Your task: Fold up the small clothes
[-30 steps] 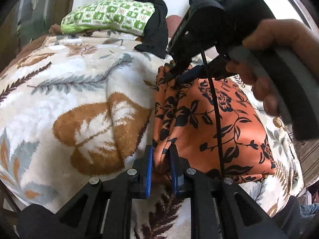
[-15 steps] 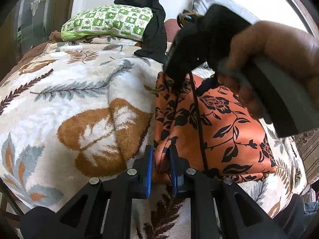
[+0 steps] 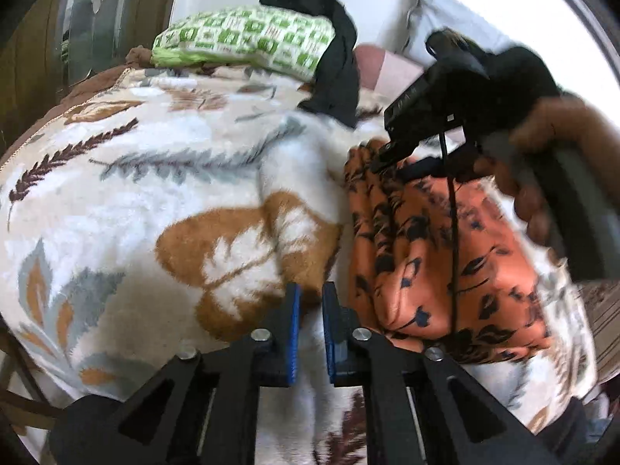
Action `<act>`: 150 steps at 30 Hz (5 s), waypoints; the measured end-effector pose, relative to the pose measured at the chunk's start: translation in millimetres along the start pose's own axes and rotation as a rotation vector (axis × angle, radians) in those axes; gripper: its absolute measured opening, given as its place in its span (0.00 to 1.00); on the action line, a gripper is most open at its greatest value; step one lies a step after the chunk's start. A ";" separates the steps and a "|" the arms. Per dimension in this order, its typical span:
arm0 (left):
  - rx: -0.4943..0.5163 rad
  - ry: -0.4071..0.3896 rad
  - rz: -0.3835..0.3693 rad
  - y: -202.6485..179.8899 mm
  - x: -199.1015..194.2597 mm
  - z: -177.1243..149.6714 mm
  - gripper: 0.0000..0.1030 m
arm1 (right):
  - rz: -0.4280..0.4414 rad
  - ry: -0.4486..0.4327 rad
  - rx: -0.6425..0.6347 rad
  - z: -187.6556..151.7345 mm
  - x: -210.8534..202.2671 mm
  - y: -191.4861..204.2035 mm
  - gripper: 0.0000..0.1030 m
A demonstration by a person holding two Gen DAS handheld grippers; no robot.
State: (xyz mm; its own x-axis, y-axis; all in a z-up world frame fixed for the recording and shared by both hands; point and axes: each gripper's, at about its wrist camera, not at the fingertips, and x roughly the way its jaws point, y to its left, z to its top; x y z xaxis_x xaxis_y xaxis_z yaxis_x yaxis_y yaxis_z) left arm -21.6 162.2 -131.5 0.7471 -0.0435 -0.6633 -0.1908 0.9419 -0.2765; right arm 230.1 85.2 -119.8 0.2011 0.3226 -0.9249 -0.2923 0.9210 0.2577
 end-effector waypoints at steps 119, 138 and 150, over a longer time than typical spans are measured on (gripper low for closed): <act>-0.189 0.448 -0.286 -27.1 177.6 139.5 0.27 | 0.289 -0.276 0.043 -130.8 -80.7 -146.0 0.70; -0.011 0.284 -0.340 -29.8 72.8 98.8 0.61 | 0.397 -0.255 0.081 -132.1 -65.1 -160.9 0.76; -0.216 0.402 -0.367 11.3 75.2 33.7 0.30 | 0.436 -0.232 0.108 -129.3 -61.1 -164.3 0.78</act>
State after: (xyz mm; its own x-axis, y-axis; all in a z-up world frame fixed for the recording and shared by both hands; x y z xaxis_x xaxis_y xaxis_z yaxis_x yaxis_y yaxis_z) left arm 53.9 180.8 -161.1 0.4967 -0.5168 -0.6973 -0.1218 0.7540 -0.6455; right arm 144.9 -114.1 -141.7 0.2883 0.7110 -0.6414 -0.2994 0.7032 0.6449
